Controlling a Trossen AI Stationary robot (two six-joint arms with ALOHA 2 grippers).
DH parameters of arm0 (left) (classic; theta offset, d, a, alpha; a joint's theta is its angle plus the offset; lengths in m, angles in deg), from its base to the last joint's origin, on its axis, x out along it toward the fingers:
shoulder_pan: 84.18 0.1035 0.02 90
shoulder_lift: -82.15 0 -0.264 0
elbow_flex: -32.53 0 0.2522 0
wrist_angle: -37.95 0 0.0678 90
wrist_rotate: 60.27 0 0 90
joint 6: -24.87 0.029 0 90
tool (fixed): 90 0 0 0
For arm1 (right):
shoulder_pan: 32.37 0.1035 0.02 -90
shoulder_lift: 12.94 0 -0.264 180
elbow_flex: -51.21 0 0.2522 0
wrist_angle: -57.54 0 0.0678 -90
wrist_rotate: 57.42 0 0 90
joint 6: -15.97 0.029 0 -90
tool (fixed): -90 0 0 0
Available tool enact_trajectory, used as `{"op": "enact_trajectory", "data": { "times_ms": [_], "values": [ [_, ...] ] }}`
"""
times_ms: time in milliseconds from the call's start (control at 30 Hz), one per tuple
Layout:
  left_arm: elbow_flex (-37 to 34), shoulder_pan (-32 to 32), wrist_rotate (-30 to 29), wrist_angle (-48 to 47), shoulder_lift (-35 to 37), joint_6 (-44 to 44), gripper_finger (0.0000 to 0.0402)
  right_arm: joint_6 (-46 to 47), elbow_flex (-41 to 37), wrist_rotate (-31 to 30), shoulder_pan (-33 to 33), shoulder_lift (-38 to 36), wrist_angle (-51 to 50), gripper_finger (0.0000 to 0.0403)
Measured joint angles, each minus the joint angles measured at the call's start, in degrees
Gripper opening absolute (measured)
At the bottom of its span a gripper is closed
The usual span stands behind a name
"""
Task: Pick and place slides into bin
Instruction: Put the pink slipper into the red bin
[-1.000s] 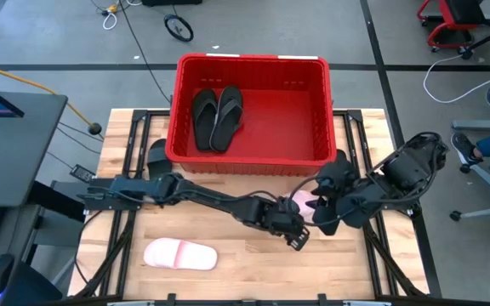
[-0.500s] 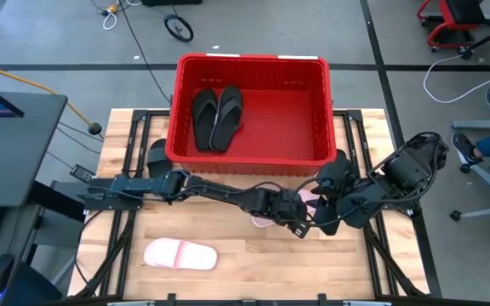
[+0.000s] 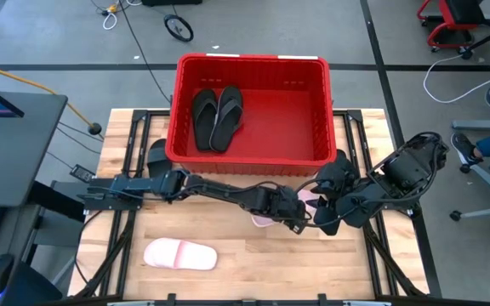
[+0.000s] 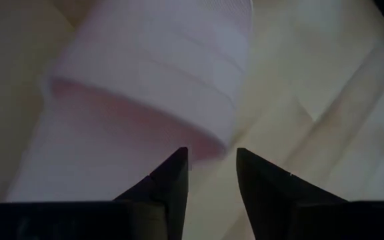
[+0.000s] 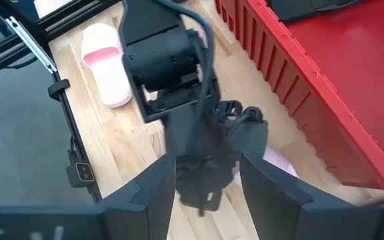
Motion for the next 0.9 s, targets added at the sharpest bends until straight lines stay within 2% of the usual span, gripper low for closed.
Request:
{"op": "enact_trajectory", "data": {
  "times_ms": [433, 733, 900],
  "values": [
    [0.0, 1.3, -0.3, 4.4, -0.3, 2.9, 0.0166, 0.4, 0.0, 0.0, 0.0, 0.0, 0.0, 0.0173],
    [0.0, 2.1, 0.1, 8.3, -0.5, 2.5, 0.0126, 1.8, 0.0, -1.2, 0.0, 0.0, 0.0, 0.0173],
    [0.0, 2.3, 2.0, 8.5, -1.7, -1.6, 0.0109, 2.0, 0.0, -1.2, 0.0, 0.0, 0.0, 0.0173]
  ]
}}
